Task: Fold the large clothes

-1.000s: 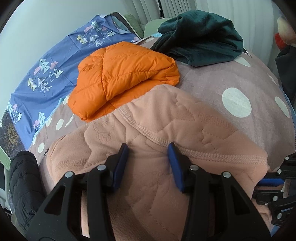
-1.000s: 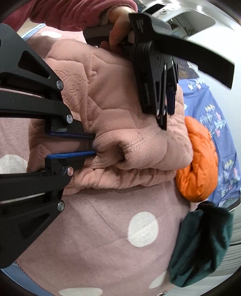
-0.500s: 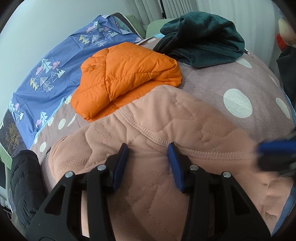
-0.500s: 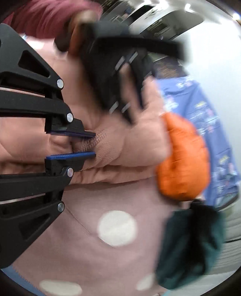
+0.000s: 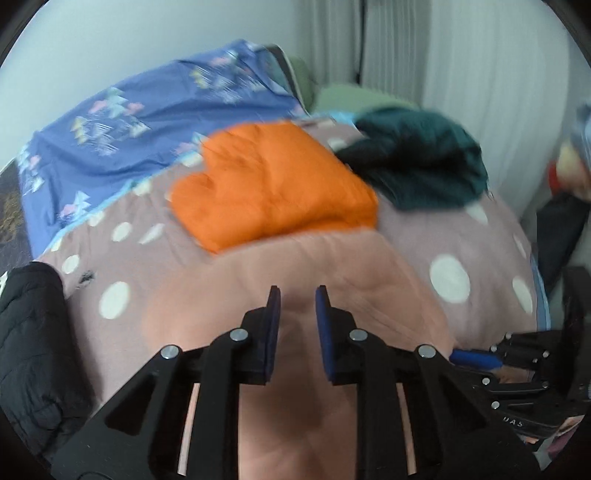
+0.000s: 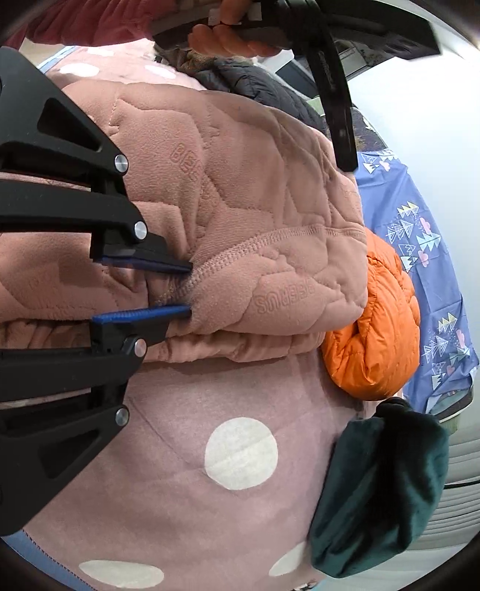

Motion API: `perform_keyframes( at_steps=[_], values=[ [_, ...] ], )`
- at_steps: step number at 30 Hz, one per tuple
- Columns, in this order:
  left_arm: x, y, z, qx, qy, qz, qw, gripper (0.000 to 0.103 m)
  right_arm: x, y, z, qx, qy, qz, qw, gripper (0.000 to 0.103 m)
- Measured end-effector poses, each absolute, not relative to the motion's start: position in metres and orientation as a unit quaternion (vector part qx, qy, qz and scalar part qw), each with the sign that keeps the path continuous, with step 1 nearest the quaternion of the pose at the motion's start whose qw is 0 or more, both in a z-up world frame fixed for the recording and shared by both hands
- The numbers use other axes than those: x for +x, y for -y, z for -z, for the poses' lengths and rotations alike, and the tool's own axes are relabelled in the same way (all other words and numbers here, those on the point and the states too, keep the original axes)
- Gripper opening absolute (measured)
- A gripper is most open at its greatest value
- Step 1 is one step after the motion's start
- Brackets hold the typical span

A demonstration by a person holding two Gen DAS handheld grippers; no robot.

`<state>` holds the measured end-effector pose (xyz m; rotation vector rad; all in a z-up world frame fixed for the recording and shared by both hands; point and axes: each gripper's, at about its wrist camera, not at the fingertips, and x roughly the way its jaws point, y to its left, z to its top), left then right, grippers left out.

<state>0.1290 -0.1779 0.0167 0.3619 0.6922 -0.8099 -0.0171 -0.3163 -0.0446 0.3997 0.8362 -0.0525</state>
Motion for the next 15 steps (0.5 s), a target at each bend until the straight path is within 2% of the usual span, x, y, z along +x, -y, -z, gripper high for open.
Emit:
perform_keyframes(
  at_steps=[2, 4, 6, 11, 15],
  values=[
    [0.141, 0.172, -0.004, 0.176, -0.355, 0.378, 0.837, 0.021, -0.016, 0.314, 0.045, 0.197, -0.401, 0.022, 0.894, 0.017],
    [0.155, 0.18, 0.035, 0.205, -0.389, 0.368, 0.819, 0.021, -0.015, 0.313, 0.048, 0.205, -0.394, 0.01, 0.896, 0.017],
    [0.16, 0.191, 0.067, 0.239, -0.379, 0.337, 0.828, 0.018, -0.012, 0.31, 0.049, 0.2, -0.394, 0.016, 0.897, 0.017],
    [0.158, 0.201, 0.057, 0.249, -0.383, 0.331, 0.826, 0.017, -0.014, 0.302, 0.042, 0.175, -0.396, 0.032, 0.901, 0.018],
    [0.152, 0.184, 0.037, 0.213, -0.365, 0.334, 0.842, 0.019, -0.02, 0.31, 0.036, 0.197, -0.394, 0.015, 0.898, 0.022]
  ],
)
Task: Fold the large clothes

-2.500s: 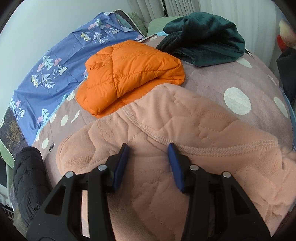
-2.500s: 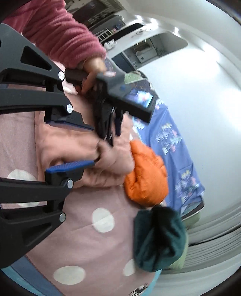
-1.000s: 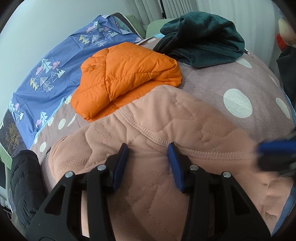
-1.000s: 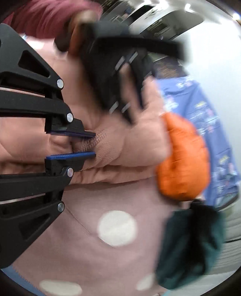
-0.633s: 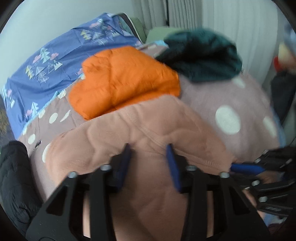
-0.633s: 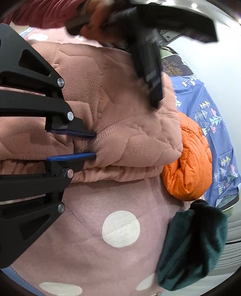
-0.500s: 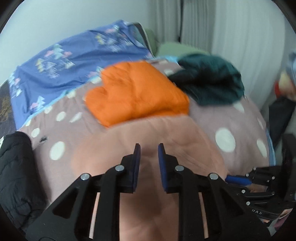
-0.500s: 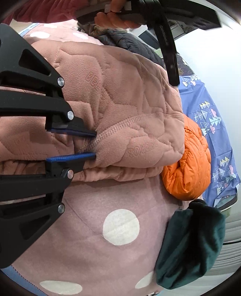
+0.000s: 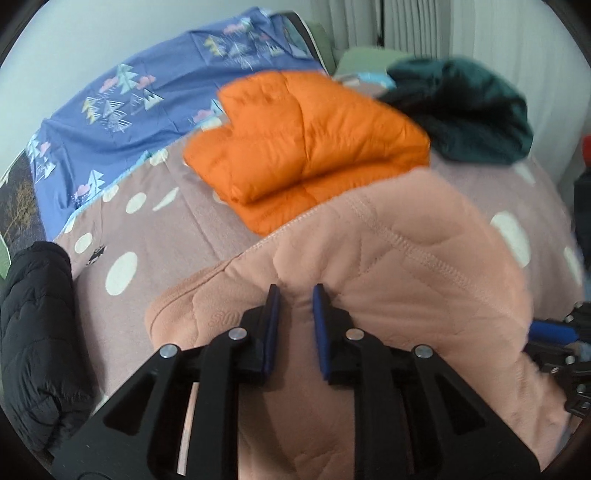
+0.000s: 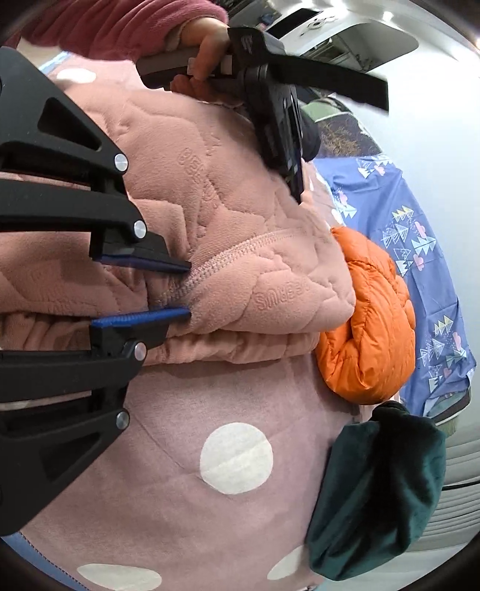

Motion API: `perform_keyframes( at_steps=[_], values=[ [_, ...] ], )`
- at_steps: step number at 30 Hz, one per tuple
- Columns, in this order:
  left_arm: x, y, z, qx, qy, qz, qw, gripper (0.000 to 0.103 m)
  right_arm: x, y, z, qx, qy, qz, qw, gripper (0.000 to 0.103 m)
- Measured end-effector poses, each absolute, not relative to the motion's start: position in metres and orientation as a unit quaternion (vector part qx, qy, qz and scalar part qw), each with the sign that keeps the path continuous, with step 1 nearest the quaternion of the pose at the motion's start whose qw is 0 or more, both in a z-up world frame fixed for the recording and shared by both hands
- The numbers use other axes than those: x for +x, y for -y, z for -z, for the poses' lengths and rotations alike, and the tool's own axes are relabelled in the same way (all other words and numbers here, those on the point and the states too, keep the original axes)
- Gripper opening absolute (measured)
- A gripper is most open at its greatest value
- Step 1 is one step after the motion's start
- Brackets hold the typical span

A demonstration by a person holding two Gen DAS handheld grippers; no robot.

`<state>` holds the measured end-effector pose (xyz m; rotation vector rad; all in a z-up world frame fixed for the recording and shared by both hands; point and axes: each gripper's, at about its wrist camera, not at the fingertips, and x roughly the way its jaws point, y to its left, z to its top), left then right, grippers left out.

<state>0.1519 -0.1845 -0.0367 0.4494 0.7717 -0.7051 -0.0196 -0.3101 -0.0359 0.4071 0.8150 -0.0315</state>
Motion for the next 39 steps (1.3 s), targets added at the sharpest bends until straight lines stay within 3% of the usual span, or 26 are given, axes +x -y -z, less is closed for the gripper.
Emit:
perform_keyframes(
  at_steps=[2, 3, 4, 5, 10, 13, 21, 30, 39],
  values=[
    [0.147, 0.171, 0.021, 0.177, -0.359, 0.345, 0.849, 0.025, -0.023, 0.315, 0.033, 0.206, -0.393, 0.016, 0.896, 0.031],
    [0.142, 0.162, 0.01, 0.158, -0.355, 0.353, 0.851, 0.041, -0.025, 0.318, 0.032, 0.202, -0.398, 0.033, 0.894, 0.065],
    [0.137, 0.157, 0.003, 0.15, -0.35, 0.358, 0.853, 0.052, -0.026, 0.321, 0.033, 0.2, -0.4, 0.052, 0.893, 0.081],
    [0.131, 0.15, -0.004, 0.143, -0.341, 0.362, 0.856, 0.069, -0.028, 0.326, 0.035, 0.211, -0.397, 0.048, 0.892, 0.081],
    [0.104, 0.123, -0.005, 0.138, -0.334, 0.379, 0.852, 0.08, -0.033, 0.346, 0.052, 0.32, -0.395, 0.001, 0.861, 0.082],
    [0.102, 0.114, 0.011, 0.142, -0.348, 0.366, 0.852, 0.083, -0.031, 0.346, 0.055, 0.328, -0.402, -0.004, 0.854, 0.089],
    [0.118, 0.078, 0.018, 0.03, -0.386, 0.373, 0.843, 0.096, -0.037, 0.349, 0.074, 0.407, -0.425, -0.06, 0.806, 0.092],
    [0.147, 0.047, 0.063, -0.148, -0.497, 0.386, 0.763, 0.101, -0.027, 0.347, 0.084, 0.42, -0.428, -0.079, 0.796, 0.096],
    [0.169, 0.068, 0.085, -0.171, -0.541, 0.418, 0.709, 0.101, 0.002, 0.341, 0.085, 0.422, -0.429, -0.09, 0.794, 0.098]
  ],
)
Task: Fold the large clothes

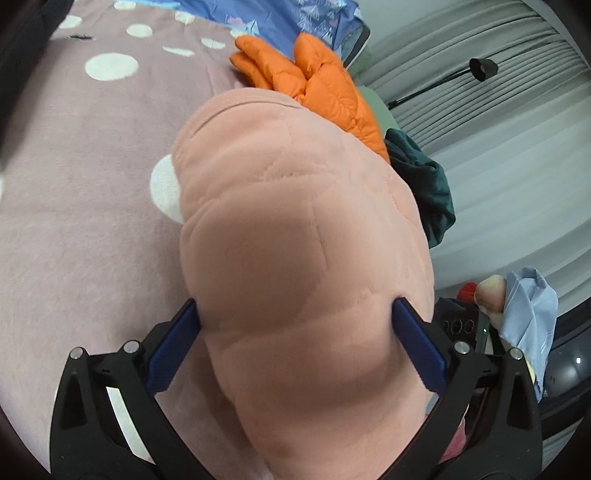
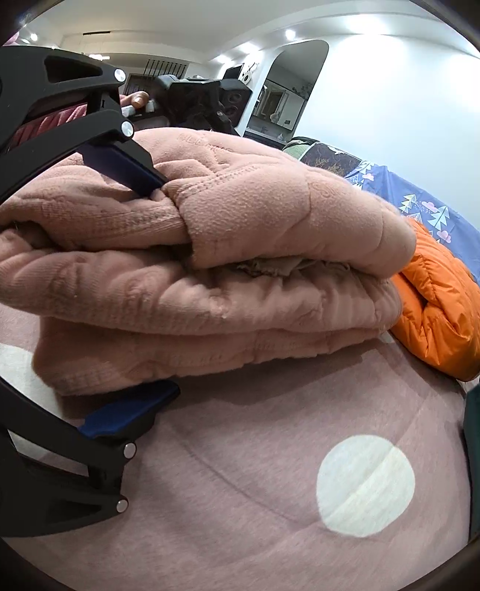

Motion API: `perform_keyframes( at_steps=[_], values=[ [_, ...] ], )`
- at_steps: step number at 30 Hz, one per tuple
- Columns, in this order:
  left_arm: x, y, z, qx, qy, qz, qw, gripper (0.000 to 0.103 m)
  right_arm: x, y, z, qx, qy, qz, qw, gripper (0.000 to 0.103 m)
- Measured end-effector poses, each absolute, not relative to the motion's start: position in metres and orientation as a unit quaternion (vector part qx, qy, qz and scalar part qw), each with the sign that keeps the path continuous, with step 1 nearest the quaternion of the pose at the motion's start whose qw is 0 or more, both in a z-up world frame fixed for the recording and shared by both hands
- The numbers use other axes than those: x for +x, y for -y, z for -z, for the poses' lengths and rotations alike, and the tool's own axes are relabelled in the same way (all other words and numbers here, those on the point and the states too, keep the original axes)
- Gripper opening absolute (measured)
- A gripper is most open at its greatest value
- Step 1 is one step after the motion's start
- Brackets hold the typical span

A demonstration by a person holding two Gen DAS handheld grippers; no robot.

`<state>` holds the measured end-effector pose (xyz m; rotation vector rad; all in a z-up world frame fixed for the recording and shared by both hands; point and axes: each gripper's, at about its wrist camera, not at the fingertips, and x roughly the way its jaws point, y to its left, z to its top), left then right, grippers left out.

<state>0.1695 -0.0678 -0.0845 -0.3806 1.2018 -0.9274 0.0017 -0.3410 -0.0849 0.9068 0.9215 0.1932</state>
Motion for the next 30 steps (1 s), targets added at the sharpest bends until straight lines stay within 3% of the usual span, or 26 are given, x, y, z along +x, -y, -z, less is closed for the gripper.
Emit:
perform_keyframes(
  at_steps=[30],
  values=[
    [0.159, 0.081, 0.06, -0.069, -0.485, 0.405, 0.772, 0.101, 0.006, 0.349, 0.083, 0.413, -0.433, -0.098, 0.796, 0.098]
  ],
)
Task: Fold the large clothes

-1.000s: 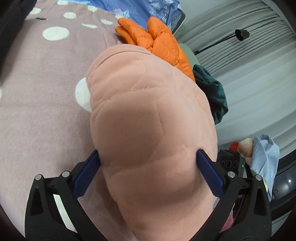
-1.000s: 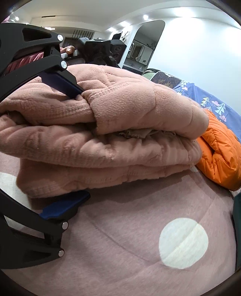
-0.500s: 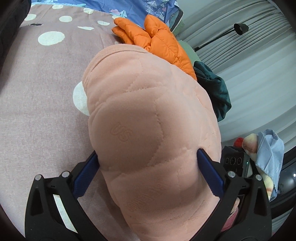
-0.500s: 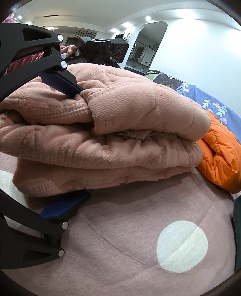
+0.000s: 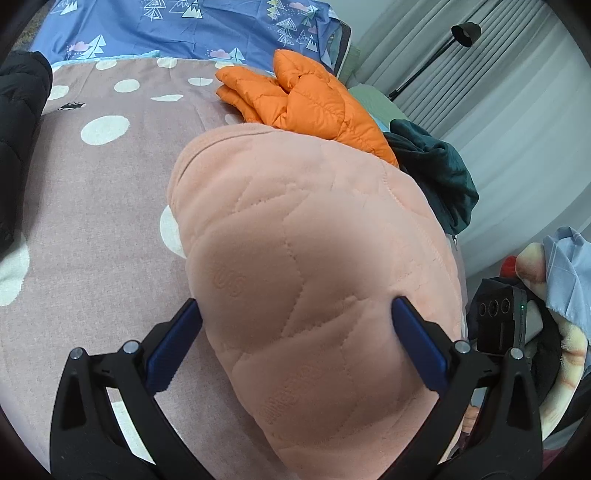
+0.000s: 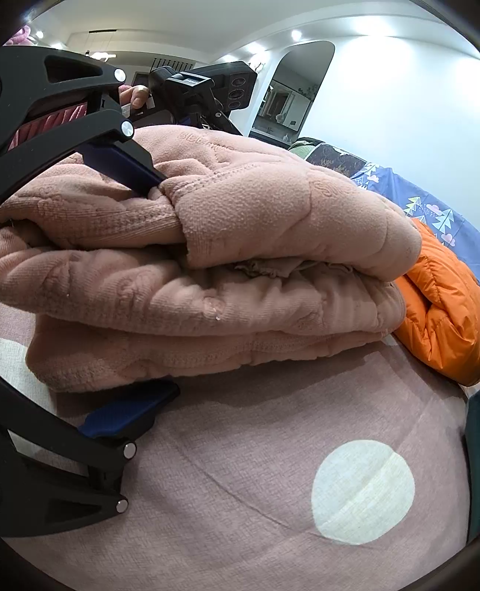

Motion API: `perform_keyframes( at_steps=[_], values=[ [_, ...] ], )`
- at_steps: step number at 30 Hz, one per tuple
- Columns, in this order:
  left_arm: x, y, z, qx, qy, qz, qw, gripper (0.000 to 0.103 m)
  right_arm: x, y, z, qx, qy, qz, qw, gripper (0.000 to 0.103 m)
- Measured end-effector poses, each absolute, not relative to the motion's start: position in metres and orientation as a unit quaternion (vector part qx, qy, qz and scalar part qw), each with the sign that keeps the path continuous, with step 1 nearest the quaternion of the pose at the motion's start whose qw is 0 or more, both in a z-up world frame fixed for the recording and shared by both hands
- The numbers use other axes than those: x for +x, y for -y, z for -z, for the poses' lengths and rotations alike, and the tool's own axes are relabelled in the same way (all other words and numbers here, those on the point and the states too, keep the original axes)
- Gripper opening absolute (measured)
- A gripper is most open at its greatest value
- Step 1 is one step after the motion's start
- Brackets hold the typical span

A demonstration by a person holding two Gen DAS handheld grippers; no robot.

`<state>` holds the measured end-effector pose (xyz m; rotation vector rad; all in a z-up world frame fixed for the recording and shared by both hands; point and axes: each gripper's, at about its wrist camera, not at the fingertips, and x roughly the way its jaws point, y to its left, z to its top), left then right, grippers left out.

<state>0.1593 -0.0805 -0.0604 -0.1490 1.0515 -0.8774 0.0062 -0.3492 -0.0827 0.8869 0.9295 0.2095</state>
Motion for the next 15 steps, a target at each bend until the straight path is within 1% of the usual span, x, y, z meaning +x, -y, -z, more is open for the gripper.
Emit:
perform_keyframes(
  at_steps=[9, 15],
  values=[
    [0.163, 0.086, 0.068, -0.076, -0.485, 0.411, 0.768, 0.101, 0.011, 0.351, 0.082, 0.407, -0.433, -0.097, 0.798, 0.1],
    [0.17, 0.082, 0.069, -0.08, -0.501, 0.423, 0.751, 0.101, 0.011, 0.354, 0.08, 0.403, -0.433, -0.099, 0.8, 0.101]
  ],
)
